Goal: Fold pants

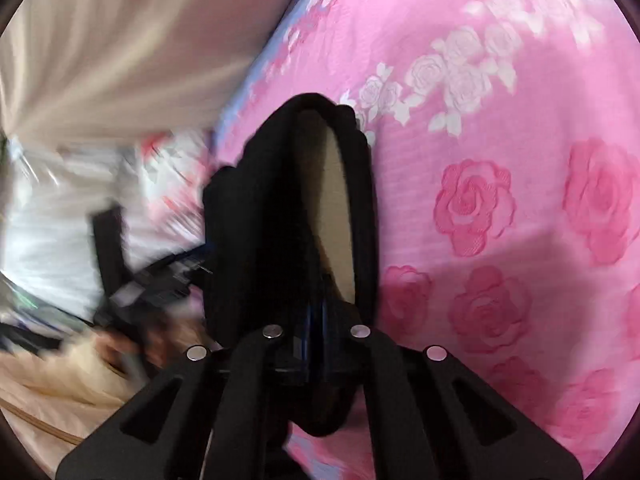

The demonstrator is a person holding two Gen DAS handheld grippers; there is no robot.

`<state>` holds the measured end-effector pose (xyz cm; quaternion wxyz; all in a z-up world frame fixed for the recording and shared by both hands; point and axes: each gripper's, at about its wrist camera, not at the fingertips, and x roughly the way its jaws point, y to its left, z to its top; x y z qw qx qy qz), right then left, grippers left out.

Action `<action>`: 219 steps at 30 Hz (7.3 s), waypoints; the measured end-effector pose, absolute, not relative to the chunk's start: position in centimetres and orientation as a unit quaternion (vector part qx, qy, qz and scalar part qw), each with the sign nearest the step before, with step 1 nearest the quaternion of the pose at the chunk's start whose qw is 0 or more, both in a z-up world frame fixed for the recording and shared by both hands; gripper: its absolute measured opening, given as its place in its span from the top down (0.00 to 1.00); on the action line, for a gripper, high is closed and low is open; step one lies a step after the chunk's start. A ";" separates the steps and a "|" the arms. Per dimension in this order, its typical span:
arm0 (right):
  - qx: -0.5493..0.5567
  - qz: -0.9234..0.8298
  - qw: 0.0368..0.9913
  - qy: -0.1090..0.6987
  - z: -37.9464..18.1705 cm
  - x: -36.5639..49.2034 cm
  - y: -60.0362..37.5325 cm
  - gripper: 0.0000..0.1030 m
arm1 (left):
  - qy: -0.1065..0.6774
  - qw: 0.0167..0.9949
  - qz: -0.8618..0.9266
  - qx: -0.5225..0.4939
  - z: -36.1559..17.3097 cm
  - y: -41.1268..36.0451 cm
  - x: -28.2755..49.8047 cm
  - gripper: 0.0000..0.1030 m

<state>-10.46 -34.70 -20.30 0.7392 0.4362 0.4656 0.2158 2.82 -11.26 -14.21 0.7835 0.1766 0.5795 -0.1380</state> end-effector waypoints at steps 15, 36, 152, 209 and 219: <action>0.381 0.149 0.786 0.464 -17.0 -4.2 -32.4 1.00 | 0.578 0.804 -0.074 0.123 -13.9 -6.0 8.1 0.15; 0.228 0.291 0.738 0.564 -12.8 6.6 -13.2 1.00 | 0.572 0.816 -0.078 0.039 -12.2 1.3 6.6 0.06; -0.056 0.051 0.888 0.453 -10.1 -22.3 -22.1 0.69 | 0.582 0.757 -0.204 0.217 -13.9 -10.0 1.2 0.05; 0.310 0.030 0.822 0.476 -15.1 -3.6 -29.8 1.00 | 0.616 0.751 -0.184 0.151 -16.7 -4.5 2.1 0.05; 0.294 -0.050 0.831 0.469 -10.9 -10.4 -30.2 0.88 | 0.591 0.770 -0.173 0.169 -14.5 -2.6 1.1 0.05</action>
